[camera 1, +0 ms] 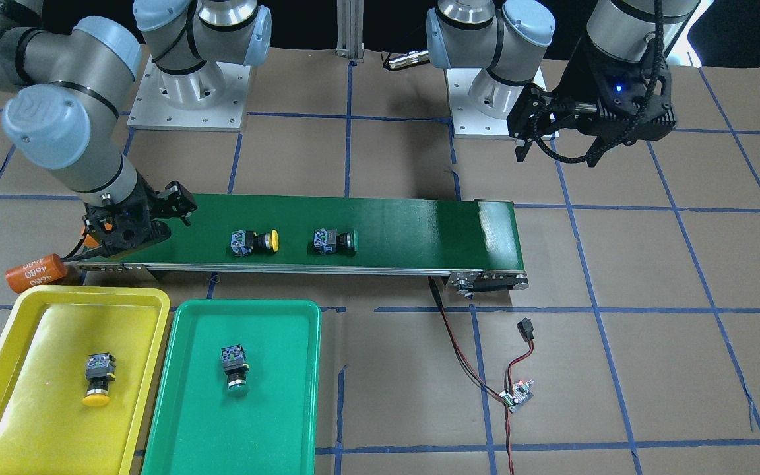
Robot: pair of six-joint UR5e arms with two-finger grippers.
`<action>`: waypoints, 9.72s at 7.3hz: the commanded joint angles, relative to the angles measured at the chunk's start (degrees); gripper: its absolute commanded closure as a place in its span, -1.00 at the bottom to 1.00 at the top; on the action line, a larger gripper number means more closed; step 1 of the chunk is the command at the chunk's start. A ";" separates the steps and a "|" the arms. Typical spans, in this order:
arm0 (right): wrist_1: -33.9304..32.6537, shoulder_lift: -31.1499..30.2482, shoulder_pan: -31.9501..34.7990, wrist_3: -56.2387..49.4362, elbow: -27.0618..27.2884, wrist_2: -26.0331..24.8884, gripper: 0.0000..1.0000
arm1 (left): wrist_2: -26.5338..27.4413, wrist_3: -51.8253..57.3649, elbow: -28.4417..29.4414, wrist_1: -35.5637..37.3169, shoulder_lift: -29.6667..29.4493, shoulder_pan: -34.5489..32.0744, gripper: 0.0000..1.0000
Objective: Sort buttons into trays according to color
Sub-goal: 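Return the right gripper to the belt and grasp another yellow button, then carry the yellow button into the yellow tray and open the right gripper, then move the right gripper to the belt and grasp the green-capped button, then carry the green button into the green tray and release it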
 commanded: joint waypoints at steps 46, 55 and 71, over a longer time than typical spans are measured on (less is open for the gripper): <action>-15.62 -2.61 1.23 -60.19 10.65 3.53 -0.32 | -0.09 -0.01 -0.12 0.00 0.00 0.00 -1.00; -14.49 12.28 8.25 -54.67 -14.14 3.36 0.84 | -0.09 0.26 0.05 0.35 -0.09 0.09 -1.00; 20.51 1.52 16.18 -5.00 -29.25 2.56 -1.00 | -0.09 0.78 -0.12 1.84 -0.18 0.35 -1.00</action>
